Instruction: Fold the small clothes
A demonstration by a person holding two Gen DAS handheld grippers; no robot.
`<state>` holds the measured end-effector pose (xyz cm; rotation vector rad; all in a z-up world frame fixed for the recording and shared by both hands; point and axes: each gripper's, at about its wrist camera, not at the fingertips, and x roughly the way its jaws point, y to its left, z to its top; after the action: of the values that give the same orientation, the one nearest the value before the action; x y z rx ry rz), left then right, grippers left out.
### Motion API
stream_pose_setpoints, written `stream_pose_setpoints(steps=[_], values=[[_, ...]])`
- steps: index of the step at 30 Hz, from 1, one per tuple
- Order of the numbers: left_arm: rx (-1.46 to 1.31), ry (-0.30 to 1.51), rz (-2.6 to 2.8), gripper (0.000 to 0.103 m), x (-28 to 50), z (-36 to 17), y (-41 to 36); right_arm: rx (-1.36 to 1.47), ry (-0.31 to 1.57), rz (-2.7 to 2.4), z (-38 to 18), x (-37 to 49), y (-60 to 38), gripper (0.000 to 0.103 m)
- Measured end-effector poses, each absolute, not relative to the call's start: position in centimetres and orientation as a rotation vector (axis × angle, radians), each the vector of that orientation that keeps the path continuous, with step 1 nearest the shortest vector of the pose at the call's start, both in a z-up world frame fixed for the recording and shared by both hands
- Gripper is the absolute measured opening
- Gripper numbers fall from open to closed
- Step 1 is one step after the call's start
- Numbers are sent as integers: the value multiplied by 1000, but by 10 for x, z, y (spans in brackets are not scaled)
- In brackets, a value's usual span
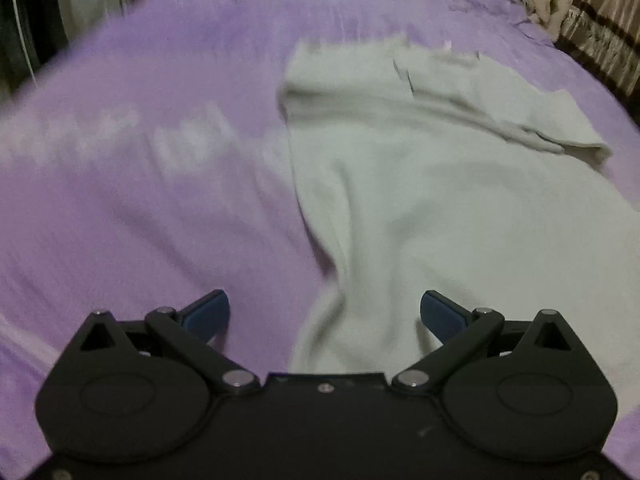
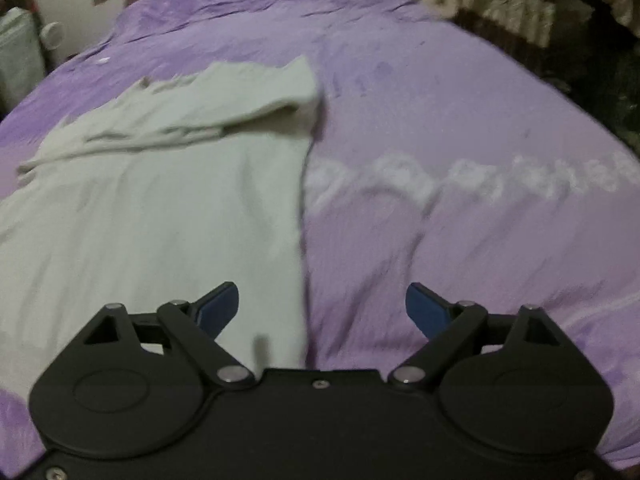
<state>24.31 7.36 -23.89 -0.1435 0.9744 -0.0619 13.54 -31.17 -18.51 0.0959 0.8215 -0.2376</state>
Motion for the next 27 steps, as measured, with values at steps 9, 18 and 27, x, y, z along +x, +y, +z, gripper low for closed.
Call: stream_pose_setpoints(steps=[9,18,27], values=[[-6,983,-137,103,226,-253,61,239,916,-163,-210,113,-336,74],[-114,1004,-153,92,229,-255,77,267,928,-44,-226,137,-319,10],[-161,1022,-188,3,214,-229,98,293,880,20,-200,127,-322,8]])
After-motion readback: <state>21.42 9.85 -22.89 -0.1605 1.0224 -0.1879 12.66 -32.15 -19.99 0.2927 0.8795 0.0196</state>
